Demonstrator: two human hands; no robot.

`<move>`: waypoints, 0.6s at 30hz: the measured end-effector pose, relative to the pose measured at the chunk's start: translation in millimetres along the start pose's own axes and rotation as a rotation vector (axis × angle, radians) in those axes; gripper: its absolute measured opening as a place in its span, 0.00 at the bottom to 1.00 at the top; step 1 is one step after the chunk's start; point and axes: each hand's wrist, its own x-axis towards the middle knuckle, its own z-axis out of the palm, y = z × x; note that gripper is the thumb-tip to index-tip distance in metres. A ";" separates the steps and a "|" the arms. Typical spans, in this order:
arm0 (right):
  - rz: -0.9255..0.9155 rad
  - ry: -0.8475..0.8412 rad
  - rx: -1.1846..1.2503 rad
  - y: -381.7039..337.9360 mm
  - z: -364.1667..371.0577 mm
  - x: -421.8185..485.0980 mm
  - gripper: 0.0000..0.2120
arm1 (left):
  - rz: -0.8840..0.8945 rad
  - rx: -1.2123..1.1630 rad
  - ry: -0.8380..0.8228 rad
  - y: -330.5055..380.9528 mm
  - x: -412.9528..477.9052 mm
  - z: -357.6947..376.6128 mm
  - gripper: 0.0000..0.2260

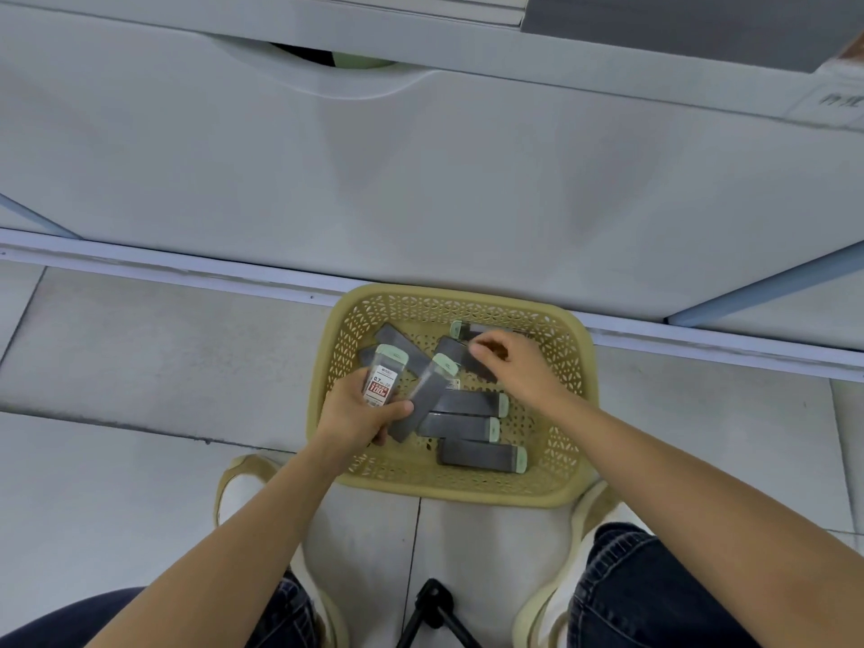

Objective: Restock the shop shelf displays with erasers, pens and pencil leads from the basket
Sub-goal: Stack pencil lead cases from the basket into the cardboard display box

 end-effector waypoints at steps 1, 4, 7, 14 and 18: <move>0.027 0.065 -0.131 8.5 2.2 -0.8 0.12 | -0.014 -0.018 0.030 -1.6 0.3 -1.2 0.11; 0.065 0.089 -0.363 27.0 13.5 -7.2 0.20 | -0.052 -0.077 0.076 -4.0 0.9 -2.4 0.11; 0.017 0.121 -0.411 30.3 17.4 -5.9 0.19 | -0.055 -0.095 0.076 -3.7 2.0 -1.5 0.11; -0.075 -0.024 -0.273 24.3 -6.2 -1.5 0.08 | -0.041 -0.176 0.106 3.9 1.2 0.9 0.09; -0.121 -0.079 -0.215 5.0 -31.3 -8.3 0.08 | -0.023 -0.217 0.155 17.2 -2.4 -1.0 0.09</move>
